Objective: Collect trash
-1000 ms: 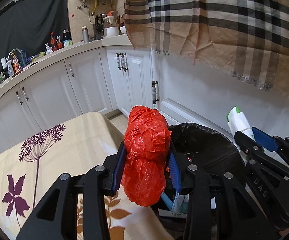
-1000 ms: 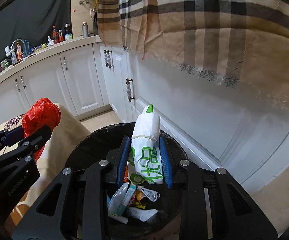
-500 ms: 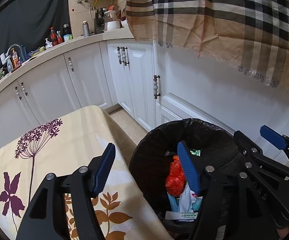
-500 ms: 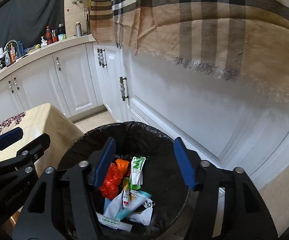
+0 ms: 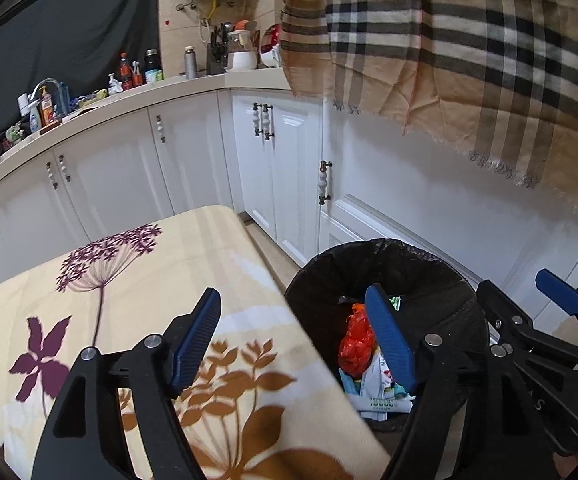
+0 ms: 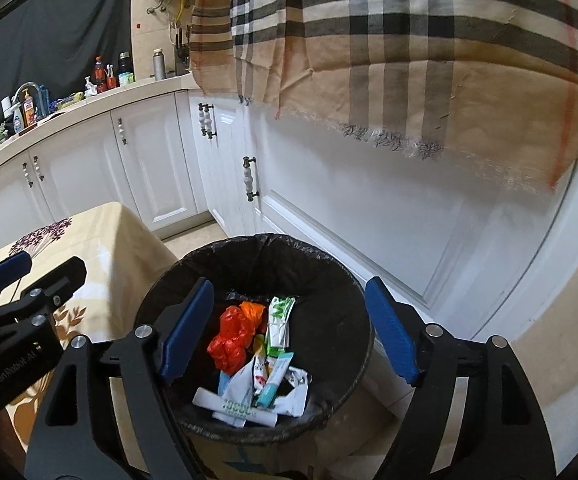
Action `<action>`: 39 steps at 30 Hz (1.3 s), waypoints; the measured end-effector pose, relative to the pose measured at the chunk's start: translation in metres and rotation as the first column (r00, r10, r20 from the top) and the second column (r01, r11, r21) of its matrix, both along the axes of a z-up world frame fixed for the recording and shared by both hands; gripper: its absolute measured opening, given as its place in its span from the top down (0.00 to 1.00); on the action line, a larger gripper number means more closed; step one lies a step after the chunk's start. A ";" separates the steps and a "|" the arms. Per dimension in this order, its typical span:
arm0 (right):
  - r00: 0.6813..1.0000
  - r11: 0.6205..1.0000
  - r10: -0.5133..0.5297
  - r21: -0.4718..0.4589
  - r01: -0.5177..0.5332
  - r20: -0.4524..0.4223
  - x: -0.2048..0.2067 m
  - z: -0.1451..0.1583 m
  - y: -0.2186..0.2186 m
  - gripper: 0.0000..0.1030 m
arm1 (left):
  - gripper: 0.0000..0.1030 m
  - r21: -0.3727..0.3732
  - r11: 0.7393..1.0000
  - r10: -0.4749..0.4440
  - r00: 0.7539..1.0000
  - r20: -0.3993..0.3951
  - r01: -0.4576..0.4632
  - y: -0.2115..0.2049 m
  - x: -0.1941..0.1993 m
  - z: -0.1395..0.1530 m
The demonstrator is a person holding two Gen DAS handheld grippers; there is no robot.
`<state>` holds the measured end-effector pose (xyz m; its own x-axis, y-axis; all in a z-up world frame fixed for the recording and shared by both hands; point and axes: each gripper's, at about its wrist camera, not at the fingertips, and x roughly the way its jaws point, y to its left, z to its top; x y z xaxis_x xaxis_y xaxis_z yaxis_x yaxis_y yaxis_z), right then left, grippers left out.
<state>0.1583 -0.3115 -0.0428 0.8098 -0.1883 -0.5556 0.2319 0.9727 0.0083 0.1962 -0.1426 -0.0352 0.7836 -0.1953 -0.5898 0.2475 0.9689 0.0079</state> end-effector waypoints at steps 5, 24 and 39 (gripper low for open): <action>1.000 1.000 0.013 -0.018 -0.013 -0.002 -0.018 0.004 0.012 0.24 | 0.29 0.004 1.000 0.001 1.000 0.019 -0.002 0.012 -0.020 0.006; 0.996 0.998 0.060 -0.040 -0.058 0.059 -0.088 0.036 0.051 0.21 | 0.21 -0.043 0.996 0.078 0.995 0.059 -0.076 0.068 -0.090 0.027; 0.991 0.995 0.089 -0.059 -0.083 0.102 -0.124 0.051 0.067 0.21 | 0.19 -0.054 0.994 0.103 0.990 0.095 -0.098 0.089 -0.129 0.040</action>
